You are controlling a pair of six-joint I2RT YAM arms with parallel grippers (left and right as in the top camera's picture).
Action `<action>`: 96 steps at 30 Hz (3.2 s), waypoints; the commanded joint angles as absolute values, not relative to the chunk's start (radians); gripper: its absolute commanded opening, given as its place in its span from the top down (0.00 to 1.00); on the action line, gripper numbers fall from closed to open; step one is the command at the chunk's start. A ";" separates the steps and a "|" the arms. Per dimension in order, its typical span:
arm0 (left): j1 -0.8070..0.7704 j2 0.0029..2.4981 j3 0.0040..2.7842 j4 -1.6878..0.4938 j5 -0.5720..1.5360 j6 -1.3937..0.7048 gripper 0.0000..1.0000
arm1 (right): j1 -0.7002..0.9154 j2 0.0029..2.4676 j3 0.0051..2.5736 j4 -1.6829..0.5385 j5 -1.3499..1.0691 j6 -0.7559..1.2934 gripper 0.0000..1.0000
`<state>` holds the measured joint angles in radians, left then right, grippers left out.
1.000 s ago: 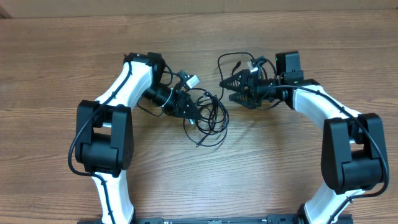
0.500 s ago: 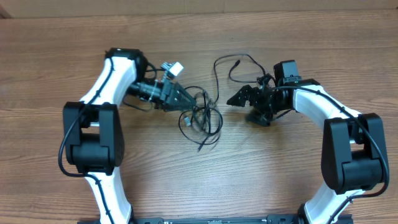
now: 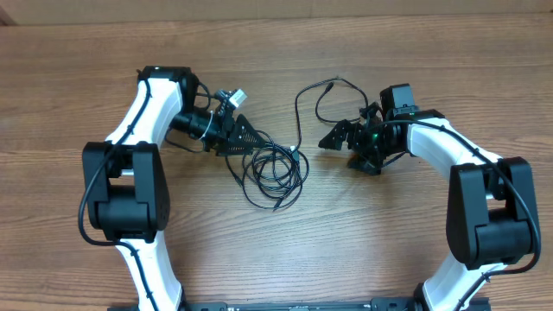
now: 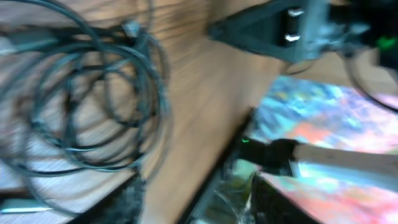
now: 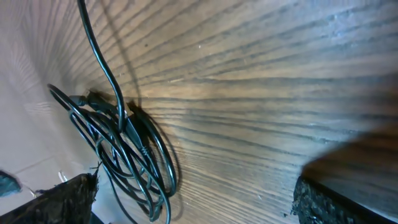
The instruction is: Untangle cables
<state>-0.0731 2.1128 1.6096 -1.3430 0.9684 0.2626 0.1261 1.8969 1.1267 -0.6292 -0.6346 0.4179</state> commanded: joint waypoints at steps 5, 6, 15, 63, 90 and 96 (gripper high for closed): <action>-0.196 2.109 1.625 -1.235 0.660 -0.014 0.96 | 0.124 1.874 1.125 -0.607 -0.604 0.410 0.00; -0.214 2.109 1.623 -1.221 0.638 -0.033 0.96 | 0.124 1.874 1.125 -0.607 -0.589 0.410 0.03; -0.361 2.110 1.614 -1.185 0.464 -0.165 0.96 | 0.124 1.874 1.125 -0.611 -0.513 0.411 0.16; -0.413 2.110 1.225 -0.885 0.016 -0.349 0.96 | 0.467 1.876 1.118 -0.304 -0.131 0.682 0.42; -0.412 2.104 1.276 -0.923 0.017 -0.299 0.96 | 0.467 1.994 1.118 -0.197 -0.185 0.685 0.96; -0.413 2.052 1.379 -0.982 0.141 -0.300 0.96 | 0.467 1.994 1.118 -0.194 -0.185 0.685 0.96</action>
<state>-0.4229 2.0293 1.3529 -0.9699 0.0776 -0.3161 0.4656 1.9816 1.1225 -0.2012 -0.1837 0.6849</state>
